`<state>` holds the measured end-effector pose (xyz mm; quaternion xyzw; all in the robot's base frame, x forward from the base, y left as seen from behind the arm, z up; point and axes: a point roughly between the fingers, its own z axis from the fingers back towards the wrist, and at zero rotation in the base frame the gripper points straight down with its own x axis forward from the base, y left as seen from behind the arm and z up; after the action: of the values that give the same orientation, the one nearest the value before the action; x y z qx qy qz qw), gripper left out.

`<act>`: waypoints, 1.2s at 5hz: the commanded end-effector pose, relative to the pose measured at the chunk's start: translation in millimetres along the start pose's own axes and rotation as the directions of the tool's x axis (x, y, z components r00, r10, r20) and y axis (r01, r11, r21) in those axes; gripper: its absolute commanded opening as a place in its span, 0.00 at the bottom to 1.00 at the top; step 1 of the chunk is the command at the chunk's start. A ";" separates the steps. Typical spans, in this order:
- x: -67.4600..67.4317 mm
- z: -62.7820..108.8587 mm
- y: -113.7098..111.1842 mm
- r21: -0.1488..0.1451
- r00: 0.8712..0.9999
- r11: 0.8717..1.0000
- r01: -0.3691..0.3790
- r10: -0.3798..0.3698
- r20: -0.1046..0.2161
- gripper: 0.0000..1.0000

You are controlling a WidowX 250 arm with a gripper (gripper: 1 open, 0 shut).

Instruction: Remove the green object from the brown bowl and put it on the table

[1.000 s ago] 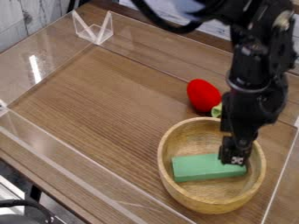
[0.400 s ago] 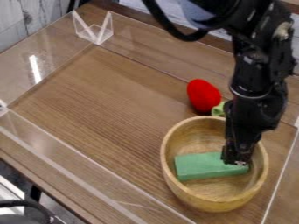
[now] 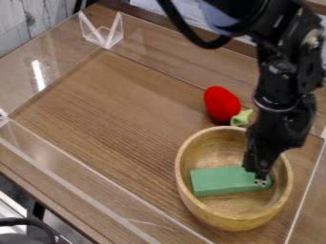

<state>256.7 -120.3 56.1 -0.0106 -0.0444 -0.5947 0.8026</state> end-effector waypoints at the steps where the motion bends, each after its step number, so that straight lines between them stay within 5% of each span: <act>1: 16.5 24.4 8.5 0.044 0.995 0.994 0.097 -0.098 0.034 0.00; 2: 12.0 22.1 13.8 0.034 0.995 0.995 0.090 -0.092 0.034 0.00; 3: 7.3 15.5 17.8 0.015 0.996 0.996 0.086 -0.087 0.035 1.00; 4: 12.6 -8.0 22.2 -0.005 0.994 0.995 0.100 -0.100 0.038 1.00; 5: 18.6 -24.3 27.2 -0.010 0.993 0.993 0.115 -0.115 0.038 0.00; 6: 27.8 -28.6 21.9 0.005 0.992 0.992 0.123 -0.123 0.034 0.00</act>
<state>283.2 -135.2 26.8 -0.0220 -0.0465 -0.6364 0.7697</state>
